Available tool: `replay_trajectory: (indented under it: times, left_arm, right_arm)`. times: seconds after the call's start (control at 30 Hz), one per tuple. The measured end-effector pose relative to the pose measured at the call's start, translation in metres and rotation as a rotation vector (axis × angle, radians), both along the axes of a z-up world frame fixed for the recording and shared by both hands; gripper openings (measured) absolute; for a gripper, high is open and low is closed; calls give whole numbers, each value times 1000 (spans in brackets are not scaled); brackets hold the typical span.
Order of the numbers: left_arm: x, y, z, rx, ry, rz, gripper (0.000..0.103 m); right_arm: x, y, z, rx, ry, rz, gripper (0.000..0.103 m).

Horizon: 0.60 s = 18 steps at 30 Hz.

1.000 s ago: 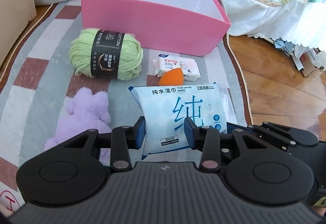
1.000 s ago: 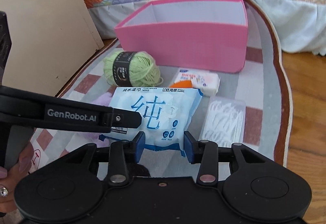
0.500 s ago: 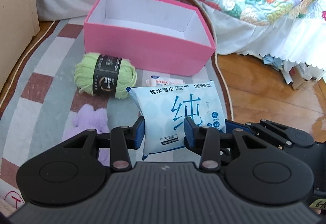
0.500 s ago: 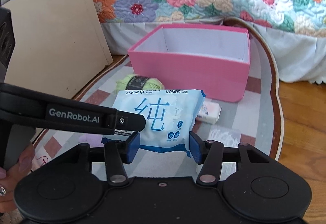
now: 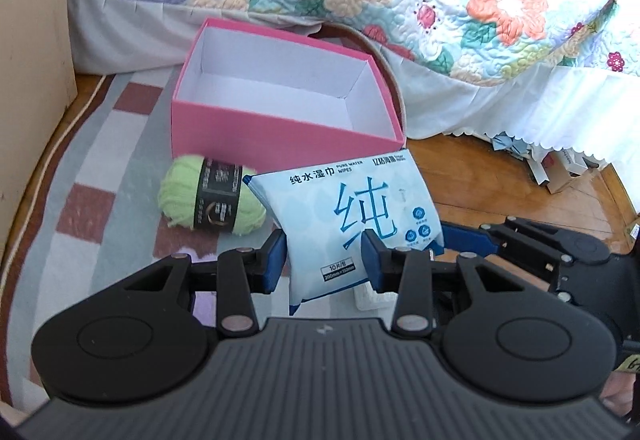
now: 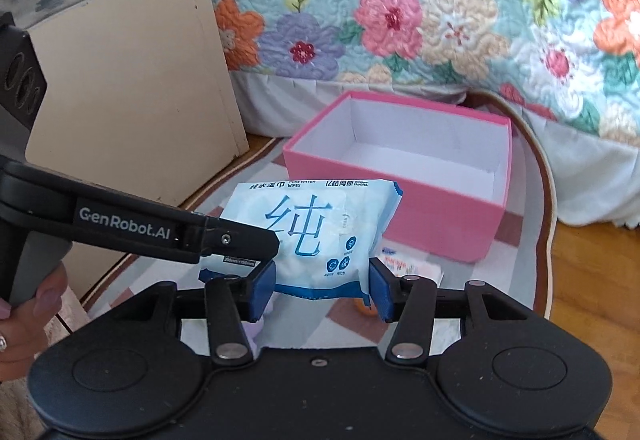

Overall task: Organize objects
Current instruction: 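Lift the wet-wipes pack with the left gripper and carry it over the pink box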

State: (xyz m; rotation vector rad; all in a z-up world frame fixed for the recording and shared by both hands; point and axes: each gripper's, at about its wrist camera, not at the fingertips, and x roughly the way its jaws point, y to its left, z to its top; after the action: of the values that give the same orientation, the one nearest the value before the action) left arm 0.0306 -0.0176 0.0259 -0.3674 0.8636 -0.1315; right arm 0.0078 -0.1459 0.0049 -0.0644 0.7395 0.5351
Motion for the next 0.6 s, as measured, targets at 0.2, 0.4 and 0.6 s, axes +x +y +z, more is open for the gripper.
replay_trajectory:
  times: [0.2,0.4,0.6]
  left_arm:
    - [19,13,18,-46,-7,-22,39]
    - [46,24,33,-57,-10,-47,40]
    - [77,30,33,-62,11,-73,40]
  right_arm:
    - [12,3,27,-25,-34,-9,50]
    - [29,6,48,-43,-54,-23,42]
    - [58,1,48,-24,-8,-52,31]
